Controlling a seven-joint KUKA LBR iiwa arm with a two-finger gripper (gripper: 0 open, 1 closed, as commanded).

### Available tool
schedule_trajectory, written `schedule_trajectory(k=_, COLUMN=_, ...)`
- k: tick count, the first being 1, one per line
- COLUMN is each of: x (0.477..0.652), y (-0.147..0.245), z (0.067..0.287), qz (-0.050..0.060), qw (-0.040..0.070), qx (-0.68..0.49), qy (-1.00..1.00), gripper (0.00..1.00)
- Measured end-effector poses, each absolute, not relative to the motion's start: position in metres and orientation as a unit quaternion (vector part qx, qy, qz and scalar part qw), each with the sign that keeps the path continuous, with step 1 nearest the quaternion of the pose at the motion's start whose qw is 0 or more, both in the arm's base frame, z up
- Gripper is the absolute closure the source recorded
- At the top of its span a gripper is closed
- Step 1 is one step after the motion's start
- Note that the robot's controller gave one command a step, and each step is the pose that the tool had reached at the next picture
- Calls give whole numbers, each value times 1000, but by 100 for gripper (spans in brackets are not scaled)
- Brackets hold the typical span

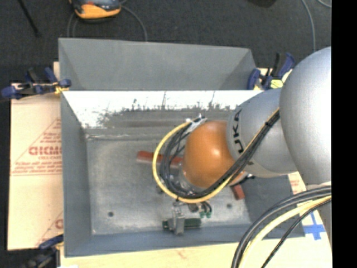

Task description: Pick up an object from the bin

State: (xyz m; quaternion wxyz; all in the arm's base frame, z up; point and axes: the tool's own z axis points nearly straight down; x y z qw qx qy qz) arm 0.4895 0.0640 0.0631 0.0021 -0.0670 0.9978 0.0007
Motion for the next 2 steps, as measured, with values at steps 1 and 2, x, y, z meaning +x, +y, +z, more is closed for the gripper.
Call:
schedule_trajectory(k=1, x=500, y=12, z=73, qz=1, qw=2, qx=-175, qy=985, gripper=0)
schedule_trajectory(k=2, x=512, y=-50, z=81, qz=-1, qw=1, qx=-249, qy=968, gripper=0)
